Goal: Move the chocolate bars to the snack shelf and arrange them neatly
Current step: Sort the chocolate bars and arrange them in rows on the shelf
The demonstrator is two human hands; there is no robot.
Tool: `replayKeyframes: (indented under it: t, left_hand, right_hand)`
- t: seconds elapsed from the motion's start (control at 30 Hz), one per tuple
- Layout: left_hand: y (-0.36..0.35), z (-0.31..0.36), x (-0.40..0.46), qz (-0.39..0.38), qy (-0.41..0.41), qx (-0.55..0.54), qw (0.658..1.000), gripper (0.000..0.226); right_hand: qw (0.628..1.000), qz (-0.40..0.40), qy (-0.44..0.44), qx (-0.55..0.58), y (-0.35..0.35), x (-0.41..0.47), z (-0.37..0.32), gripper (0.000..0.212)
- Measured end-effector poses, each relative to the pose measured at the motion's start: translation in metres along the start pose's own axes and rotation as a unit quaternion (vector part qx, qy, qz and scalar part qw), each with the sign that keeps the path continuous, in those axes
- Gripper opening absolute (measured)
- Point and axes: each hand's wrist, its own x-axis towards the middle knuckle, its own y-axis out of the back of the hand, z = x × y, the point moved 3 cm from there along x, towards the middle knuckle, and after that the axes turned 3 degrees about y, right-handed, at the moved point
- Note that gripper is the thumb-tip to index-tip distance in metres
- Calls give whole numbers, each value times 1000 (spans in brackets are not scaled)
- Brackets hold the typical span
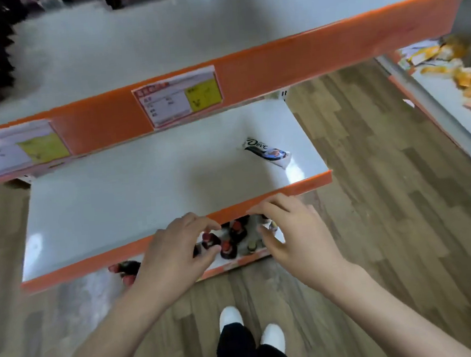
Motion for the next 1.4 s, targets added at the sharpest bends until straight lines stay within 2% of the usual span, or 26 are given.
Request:
replayKeyframes:
  t: [0.13,0.43,0.57,0.83,0.93,1.07,1.13,1.23,1.4]
  left_hand:
    - [-22,-11,24,-4,13,-29,1000,25]
    - [-62,-34,90,-13,8,-37,999,19]
    - [-78,-42,120,-4,-5,-37,999,24]
    - [-105,-43,168,75,-18,-101,992,22]
    - [-112,-45,179,99,-30,-76,992,22]
    - [-114,-47,192,128,-45,-29,990,23]
    - [-113,-49,191,127,-49,-34,990,23]
    - [-111,-55,187,112,-54,-15,992,24]
    - [-94,-71,171,97,-38,-23,994,28]
  right_hand:
    - [1000,-5,-22,12,-18,16,23,20]
    - [997,7,-52,50,-62,56,69,33]
    - [999,1,-43,11,-78,81,86,31]
    - [996,72,-31,-51,-95,112,127,32]
    - [992,72,-52,-90,-96,125,147,41]
    - [978,69,-95,-172,-94,144,171,62]
    - [975,33,-113,-188,-95,153,179,69]
    - [974,-17,-146,-173,-96,163,187,55]
    - [969,-34,-123,-211,-91,172,179,28]
